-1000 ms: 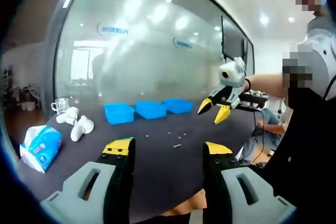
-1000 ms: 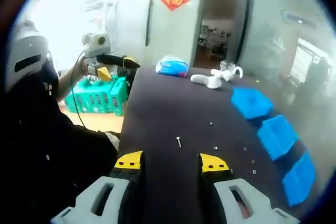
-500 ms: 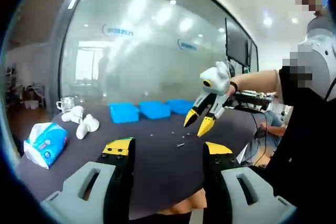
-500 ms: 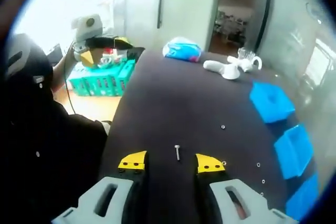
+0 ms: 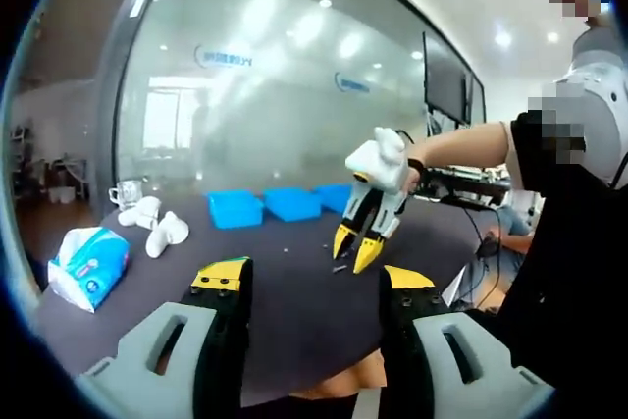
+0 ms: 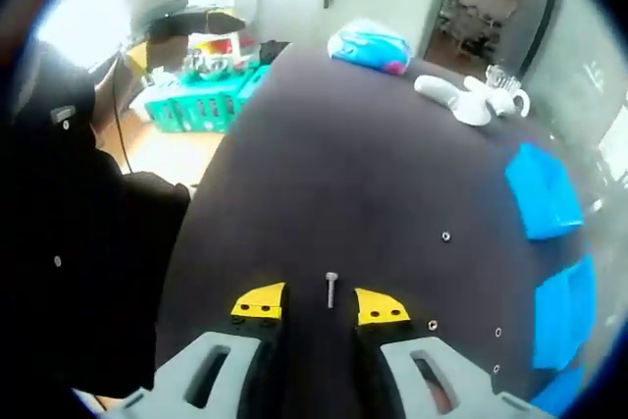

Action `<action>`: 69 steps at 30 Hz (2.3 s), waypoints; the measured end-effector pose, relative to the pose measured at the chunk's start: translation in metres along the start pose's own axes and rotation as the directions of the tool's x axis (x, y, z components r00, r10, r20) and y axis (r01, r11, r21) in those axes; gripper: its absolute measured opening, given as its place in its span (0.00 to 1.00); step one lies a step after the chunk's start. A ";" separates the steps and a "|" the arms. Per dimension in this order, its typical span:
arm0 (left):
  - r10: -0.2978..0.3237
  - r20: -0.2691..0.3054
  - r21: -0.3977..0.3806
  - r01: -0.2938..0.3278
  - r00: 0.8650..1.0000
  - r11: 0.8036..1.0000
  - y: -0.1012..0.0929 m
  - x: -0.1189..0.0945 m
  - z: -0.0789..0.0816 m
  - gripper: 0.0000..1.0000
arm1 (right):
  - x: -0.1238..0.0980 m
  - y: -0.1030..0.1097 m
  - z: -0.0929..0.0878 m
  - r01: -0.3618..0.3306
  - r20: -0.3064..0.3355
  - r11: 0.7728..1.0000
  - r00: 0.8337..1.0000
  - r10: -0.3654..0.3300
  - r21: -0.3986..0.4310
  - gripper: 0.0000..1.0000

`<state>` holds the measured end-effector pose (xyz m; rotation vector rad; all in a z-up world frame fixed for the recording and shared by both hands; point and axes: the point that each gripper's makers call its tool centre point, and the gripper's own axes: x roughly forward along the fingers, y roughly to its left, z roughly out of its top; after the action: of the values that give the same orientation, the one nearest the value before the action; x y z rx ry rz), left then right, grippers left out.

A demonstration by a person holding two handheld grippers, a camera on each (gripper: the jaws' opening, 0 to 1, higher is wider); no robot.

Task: Sort the screws, nuts, and washers into the corresponding bins

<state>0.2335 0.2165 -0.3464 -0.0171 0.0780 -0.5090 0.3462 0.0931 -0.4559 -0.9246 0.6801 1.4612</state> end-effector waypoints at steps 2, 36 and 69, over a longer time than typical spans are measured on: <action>0.002 0.000 -0.001 -0.002 1.000 1.000 0.000 0.000 0.000 0.51 | 0.002 0.000 -0.001 -0.014 -0.017 1.000 1.000 0.014 -0.001 0.18; 0.015 0.016 -0.013 -0.014 1.000 1.000 0.005 0.000 0.003 0.51 | -0.017 0.008 0.001 -0.020 0.047 0.998 0.999 0.017 0.056 0.00; -0.020 0.032 0.017 0.019 0.999 1.000 0.010 0.016 0.024 0.51 | -0.219 0.027 -0.072 0.289 0.484 0.682 0.526 -0.699 0.671 0.00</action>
<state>0.2539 0.2171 -0.3239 -0.0098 0.0417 -0.5286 0.3228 -0.0844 -0.3087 -0.0348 0.1285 0.8725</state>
